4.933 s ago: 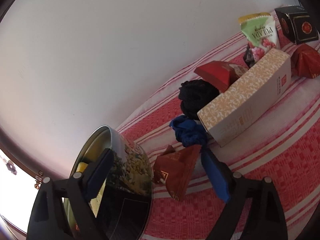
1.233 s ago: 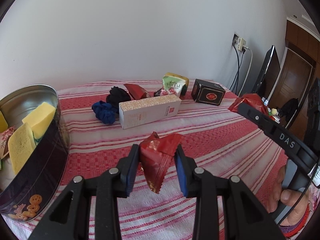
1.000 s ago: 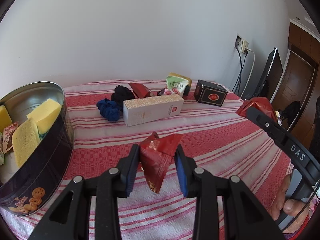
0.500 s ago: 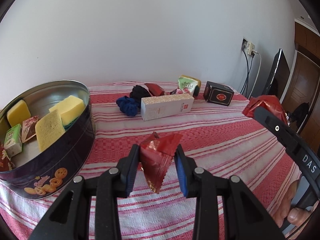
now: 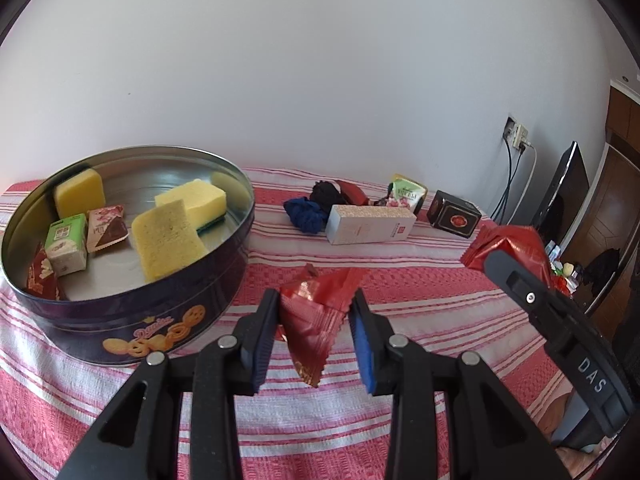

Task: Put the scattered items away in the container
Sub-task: 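Carry both held red candies over the tin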

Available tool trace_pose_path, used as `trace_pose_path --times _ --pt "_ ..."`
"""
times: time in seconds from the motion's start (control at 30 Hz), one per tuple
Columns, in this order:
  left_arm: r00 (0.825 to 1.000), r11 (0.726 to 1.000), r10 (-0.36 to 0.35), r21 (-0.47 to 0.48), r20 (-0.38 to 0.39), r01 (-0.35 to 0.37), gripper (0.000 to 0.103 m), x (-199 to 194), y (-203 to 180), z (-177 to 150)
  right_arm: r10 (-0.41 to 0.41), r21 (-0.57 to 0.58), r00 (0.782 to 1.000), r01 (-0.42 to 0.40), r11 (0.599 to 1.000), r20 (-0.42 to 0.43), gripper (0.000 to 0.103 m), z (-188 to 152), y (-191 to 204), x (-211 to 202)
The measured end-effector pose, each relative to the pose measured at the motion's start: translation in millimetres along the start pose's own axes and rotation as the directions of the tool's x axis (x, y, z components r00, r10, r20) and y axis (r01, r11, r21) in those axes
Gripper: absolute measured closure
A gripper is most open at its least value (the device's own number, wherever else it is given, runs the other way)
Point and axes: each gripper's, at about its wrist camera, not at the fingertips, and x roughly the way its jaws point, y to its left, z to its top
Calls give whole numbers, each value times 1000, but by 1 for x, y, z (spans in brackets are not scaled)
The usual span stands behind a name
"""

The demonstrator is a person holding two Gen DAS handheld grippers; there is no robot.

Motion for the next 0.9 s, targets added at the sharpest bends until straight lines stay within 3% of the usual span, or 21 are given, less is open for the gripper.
trace_pose_path --times 0.53,0.9 --pt "995 990 69 -131 79 -58 69 -58 80 3 201 -52 979 -203 978 -40 65 4 99 29" --pt "977 983 137 -146 161 -114 69 -77 121 42 294 -63 956 -295 953 -14 65 35 155 61"
